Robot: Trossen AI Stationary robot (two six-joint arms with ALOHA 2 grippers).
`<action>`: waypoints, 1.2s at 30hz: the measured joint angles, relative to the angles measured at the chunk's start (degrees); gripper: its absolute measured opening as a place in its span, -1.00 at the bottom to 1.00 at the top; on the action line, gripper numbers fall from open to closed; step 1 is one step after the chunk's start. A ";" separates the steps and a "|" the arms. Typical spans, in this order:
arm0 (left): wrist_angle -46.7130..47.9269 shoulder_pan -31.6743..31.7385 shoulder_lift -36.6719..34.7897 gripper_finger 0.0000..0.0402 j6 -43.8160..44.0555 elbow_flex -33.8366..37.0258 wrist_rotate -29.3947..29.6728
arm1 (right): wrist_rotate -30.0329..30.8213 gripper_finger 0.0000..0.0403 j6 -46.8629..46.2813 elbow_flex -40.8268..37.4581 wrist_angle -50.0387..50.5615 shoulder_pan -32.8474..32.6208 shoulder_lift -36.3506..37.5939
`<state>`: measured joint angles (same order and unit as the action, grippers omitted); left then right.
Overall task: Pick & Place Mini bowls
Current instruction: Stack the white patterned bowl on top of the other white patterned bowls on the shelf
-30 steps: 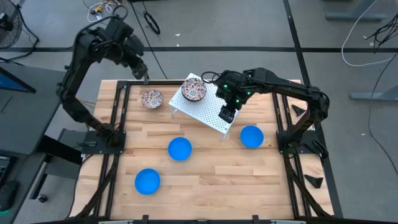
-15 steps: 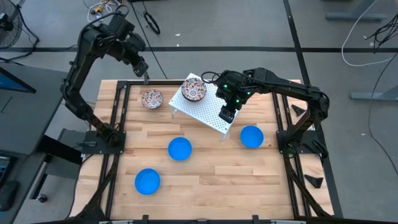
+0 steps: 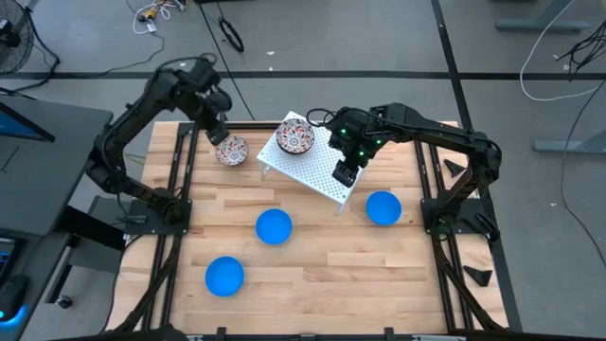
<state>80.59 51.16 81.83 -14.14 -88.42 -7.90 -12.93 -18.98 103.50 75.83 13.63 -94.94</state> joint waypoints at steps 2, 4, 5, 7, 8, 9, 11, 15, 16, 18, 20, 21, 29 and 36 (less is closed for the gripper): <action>-0.85 -0.23 -0.89 -0.33 -0.42 3.45 0.54 | 0.00 -0.28 0.00 0.00 -0.03 -0.02 0.00; -1.79 -1.04 -1.07 -0.33 -1.29 6.36 1.54 | 0.00 -0.28 0.00 0.00 -0.25 -0.02 0.00; -1.93 -1.47 -0.98 -0.33 -2.30 7.61 1.73 | 0.00 -0.28 0.00 0.00 -0.34 -0.02 0.00; -2.05 -2.28 -0.95 -0.33 -5.16 9.58 2.34 | 0.00 -0.28 -0.02 0.00 -0.54 -0.02 0.00; -2.46 -2.81 -0.95 -0.33 -6.79 10.39 2.42 | 0.00 -0.28 0.00 0.00 -0.68 -0.02 0.00; -3.19 -3.38 -0.79 -0.33 -8.22 11.27 2.42 | 0.00 -0.28 0.00 0.00 -0.68 -0.02 0.00; -4.53 -4.24 -0.40 -0.33 -11.06 12.97 2.52 | 0.00 -0.28 0.00 0.00 -0.67 -0.02 0.00; -7.28 -4.79 -0.51 -0.33 -15.17 16.58 1.99 | 0.00 -0.28 0.00 0.00 -0.66 -0.02 0.00; -7.85 -4.76 -0.47 -0.33 -15.66 17.73 1.86 | 0.00 -0.28 0.00 0.00 -0.67 -0.02 0.00; -9.70 -4.74 -0.49 -0.33 -17.19 19.73 2.04 | 0.00 -0.28 0.00 0.00 -0.66 -0.02 0.00; -11.76 -4.74 -0.47 -0.33 -18.33 21.80 2.22 | 0.00 -0.28 0.00 0.00 -0.66 -0.02 0.00; -12.59 -4.78 -0.47 -0.33 -18.53 22.76 2.50 | 0.00 -0.28 -0.01 0.00 -0.66 -0.02 0.00; -20.00 -6.67 -0.47 -0.33 -20.03 27.30 3.90 | 0.00 -0.28 0.00 0.00 -0.66 -0.02 0.00; -25.17 -8.64 -0.45 -0.34 -19.54 32.65 4.03 | 0.00 -0.28 0.00 0.00 -0.66 -0.02 0.00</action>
<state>55.42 42.51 81.38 -33.68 -55.78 -3.88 -12.93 -18.98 103.50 75.18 13.61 -94.94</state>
